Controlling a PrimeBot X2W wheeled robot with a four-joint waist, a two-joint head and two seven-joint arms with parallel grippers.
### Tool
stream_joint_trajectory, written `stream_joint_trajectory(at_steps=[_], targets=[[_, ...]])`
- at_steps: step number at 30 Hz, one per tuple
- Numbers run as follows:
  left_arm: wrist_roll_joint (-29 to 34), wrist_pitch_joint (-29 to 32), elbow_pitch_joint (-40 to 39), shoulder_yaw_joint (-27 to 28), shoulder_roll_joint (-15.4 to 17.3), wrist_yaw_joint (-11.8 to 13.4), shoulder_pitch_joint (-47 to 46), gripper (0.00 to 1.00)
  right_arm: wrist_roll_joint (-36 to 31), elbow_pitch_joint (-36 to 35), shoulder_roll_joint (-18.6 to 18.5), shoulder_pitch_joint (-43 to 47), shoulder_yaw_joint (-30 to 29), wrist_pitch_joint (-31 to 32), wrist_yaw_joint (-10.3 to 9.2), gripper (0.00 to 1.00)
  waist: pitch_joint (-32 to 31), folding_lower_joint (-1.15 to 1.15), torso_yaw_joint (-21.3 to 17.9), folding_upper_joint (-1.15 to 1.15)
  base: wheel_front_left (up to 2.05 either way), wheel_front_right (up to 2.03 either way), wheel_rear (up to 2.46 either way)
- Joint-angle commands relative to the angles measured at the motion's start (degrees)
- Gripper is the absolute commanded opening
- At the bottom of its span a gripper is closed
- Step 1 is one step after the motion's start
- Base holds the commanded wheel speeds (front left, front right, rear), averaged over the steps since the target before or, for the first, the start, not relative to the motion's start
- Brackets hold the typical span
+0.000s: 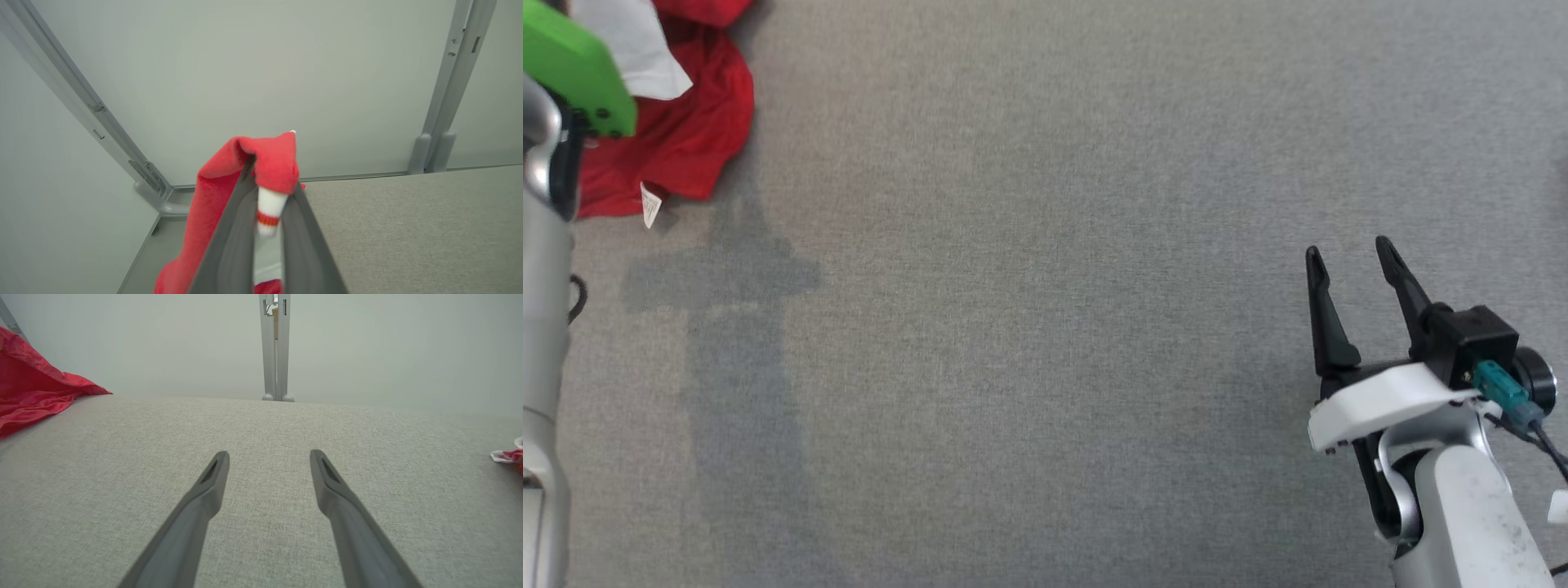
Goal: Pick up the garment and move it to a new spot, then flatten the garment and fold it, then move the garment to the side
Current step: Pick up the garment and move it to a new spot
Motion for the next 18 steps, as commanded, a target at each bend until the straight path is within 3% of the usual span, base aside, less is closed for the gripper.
stream_joint_trajectory(at_steps=[1,8,18], targets=[[0.56,0.01,-0.51,-0.98,-1.12,-0.31,-0.93,0.0,0.7,1.1,-0.12,1.9,0.02,-0.67,-0.07,1.0,-9.44,0.0,-3.81,0.0,0.0,0.0,0.0],[0.04,0.56,-2.28,-4.62,-7.76,-0.36,-4.49,0.0,2.77,4.94,-0.14,6.38,0.1,-2.24,-0.07,1.0,-17.63,0.0,-10.1,0.0,0.0,0.0,0.0],[-7.81,-2.37,-8.42,-6.57,-15.49,-0.34,-9.01,0.0,5.12,6.71,-0.16,7.37,1.26,-3.7,-0.07,1.0,-18.34,0.0,-18.54,0.0,0.0,0.0,0.0]])
